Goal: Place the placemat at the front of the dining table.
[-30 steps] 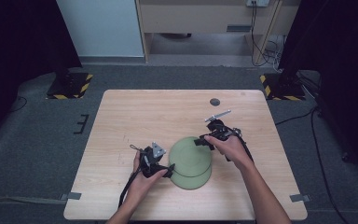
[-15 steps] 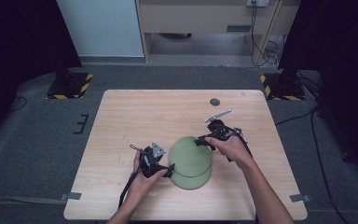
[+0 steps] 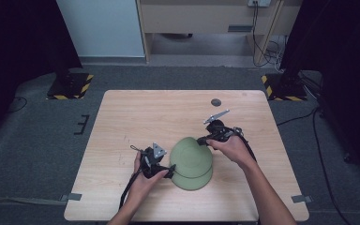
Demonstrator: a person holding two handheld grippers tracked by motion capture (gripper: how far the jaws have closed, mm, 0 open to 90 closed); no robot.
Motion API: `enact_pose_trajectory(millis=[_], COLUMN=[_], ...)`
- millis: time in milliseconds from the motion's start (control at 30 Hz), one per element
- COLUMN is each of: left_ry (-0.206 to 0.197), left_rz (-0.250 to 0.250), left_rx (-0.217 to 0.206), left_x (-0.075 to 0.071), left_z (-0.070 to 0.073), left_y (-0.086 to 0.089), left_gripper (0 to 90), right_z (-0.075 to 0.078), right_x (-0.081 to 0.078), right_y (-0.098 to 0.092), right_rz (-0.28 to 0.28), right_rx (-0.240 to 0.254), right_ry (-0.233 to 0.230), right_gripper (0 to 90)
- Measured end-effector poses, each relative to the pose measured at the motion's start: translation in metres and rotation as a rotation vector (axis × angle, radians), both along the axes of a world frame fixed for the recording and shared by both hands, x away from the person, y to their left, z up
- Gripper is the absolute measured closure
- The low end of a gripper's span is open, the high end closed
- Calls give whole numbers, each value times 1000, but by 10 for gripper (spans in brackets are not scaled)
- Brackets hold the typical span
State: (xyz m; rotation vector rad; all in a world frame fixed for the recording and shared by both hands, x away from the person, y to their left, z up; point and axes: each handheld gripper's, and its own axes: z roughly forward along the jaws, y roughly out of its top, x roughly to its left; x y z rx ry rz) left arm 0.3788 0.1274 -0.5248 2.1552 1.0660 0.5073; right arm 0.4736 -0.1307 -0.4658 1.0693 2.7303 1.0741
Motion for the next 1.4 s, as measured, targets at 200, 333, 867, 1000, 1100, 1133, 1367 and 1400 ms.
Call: enact_pose_trajectory(millis=[200, 333, 867, 1000, 1100, 1133, 1367, 1400], left_ry=[-3, -1, -27, -24, -24, -23, -29, -29], left_rz=[0, -2, 45, 59, 64, 66, 82, 85], left_rx=[2, 0, -22, -29, -26, -24, -12, -13], left_x=[0, 0, 3, 5, 6, 6, 8, 8], left_z=[0, 0, 8, 8, 7, 7, 7, 7], left_y=[0, 0, 33, 41, 44, 45, 51, 52], left_gripper=[0, 0, 29, 31, 31, 31, 32, 32], right_z=[-4, -5, 4, 12, 18, 20, 27, 28], right_x=[1, 1, -2, -2, -3, -3, -4, -4], right_y=[2, 1, -6, -6, -7, -8, -14, -15], right_rz=[-5, -11, -33, -31, -33, -35, -41, -42], right_rx=[-47, -55, 0, 22, 50, 56, 82, 86], right_ry=[-13, -16, -30, -30, -31, -31, -26, -27], right_gripper=[833, 853, 859, 859, 860, 859, 860, 860])
